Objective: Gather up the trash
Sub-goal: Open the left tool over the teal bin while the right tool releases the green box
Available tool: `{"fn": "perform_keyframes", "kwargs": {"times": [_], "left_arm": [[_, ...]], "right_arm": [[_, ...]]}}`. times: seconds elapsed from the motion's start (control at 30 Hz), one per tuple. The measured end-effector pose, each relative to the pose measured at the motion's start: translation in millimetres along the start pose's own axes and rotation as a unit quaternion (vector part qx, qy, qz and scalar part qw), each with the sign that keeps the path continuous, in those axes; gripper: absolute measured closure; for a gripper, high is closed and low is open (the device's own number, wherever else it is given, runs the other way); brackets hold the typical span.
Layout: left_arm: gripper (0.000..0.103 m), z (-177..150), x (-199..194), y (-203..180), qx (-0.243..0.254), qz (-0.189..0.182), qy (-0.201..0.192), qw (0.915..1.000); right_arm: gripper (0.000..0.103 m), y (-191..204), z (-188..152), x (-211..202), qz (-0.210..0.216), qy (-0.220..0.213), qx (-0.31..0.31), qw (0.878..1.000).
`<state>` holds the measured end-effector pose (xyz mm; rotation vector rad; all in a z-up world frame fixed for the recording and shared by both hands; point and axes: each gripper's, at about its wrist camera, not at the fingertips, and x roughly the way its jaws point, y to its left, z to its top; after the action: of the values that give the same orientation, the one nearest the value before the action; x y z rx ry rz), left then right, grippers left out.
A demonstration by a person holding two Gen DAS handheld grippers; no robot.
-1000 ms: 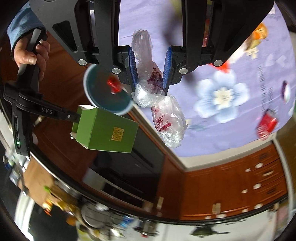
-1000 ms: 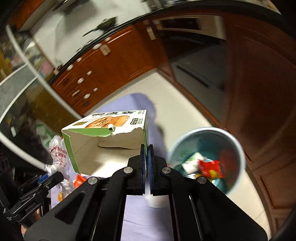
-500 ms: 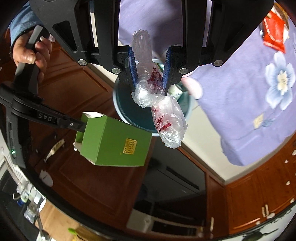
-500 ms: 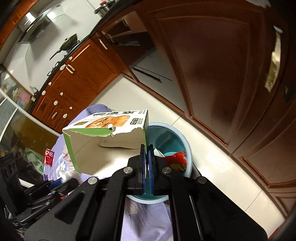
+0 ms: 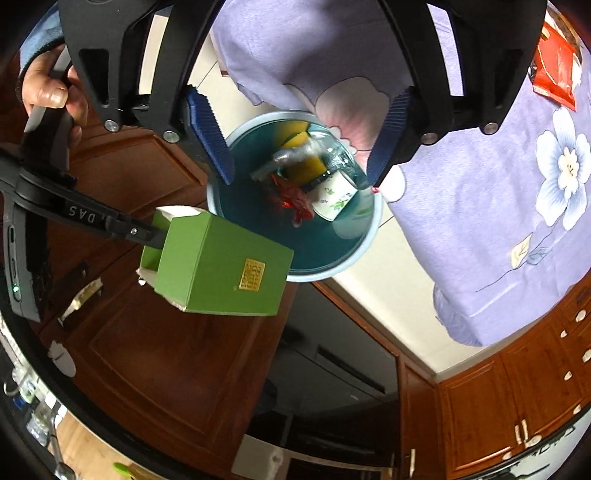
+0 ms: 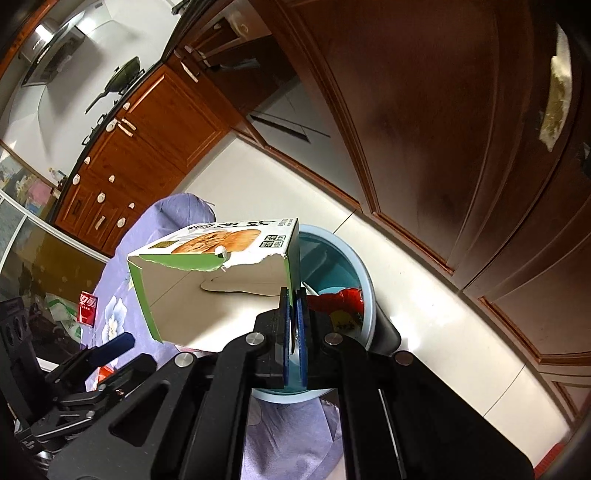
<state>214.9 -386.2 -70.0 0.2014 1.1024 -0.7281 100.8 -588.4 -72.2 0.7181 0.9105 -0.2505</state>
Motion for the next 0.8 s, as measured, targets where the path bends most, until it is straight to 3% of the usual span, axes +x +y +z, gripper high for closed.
{"fn": "perform_keyframes", "kwargs": {"times": [0.1, 0.17, 0.23, 0.3, 0.37, 0.8], "left_arm": [[0.012, -3.2, -4.1, 5.1, -0.009, 0.004, -0.006, 0.9999], [0.010, -3.8, -5.1, 8.9, -0.011, 0.006, -0.007, 0.9999], [0.009, -6.1, -6.8, 12.6, -0.012, 0.010, -0.006, 0.9999], [0.008, -8.8, -7.8, 15.6, -0.014, 0.012, -0.005, 0.9998], [0.008, -10.2, -10.7, 17.8, -0.016, 0.011, -0.005, 0.9998], [0.007, -27.7, -44.8, 38.1, -0.040, 0.008, -0.031, 0.9987]], "right_arm": [[0.094, 2.2, -1.6, 7.5, -0.002, 0.012, -0.004, 1.000], [0.084, 4.9, -3.9, 13.3, -0.003, 0.023, -0.004, 1.000], [0.044, 7.6, -6.9, 15.0, -0.007, 0.023, -0.005, 1.000], [0.040, 11.6, -7.9, 14.3, -0.012, 0.018, -0.011, 1.000], [0.029, 15.5, -7.7, 14.5, -0.013, 0.022, -0.012, 1.000], [0.025, 47.9, -17.3, 4.4, -0.032, 0.022, -0.037, 0.999]]}}
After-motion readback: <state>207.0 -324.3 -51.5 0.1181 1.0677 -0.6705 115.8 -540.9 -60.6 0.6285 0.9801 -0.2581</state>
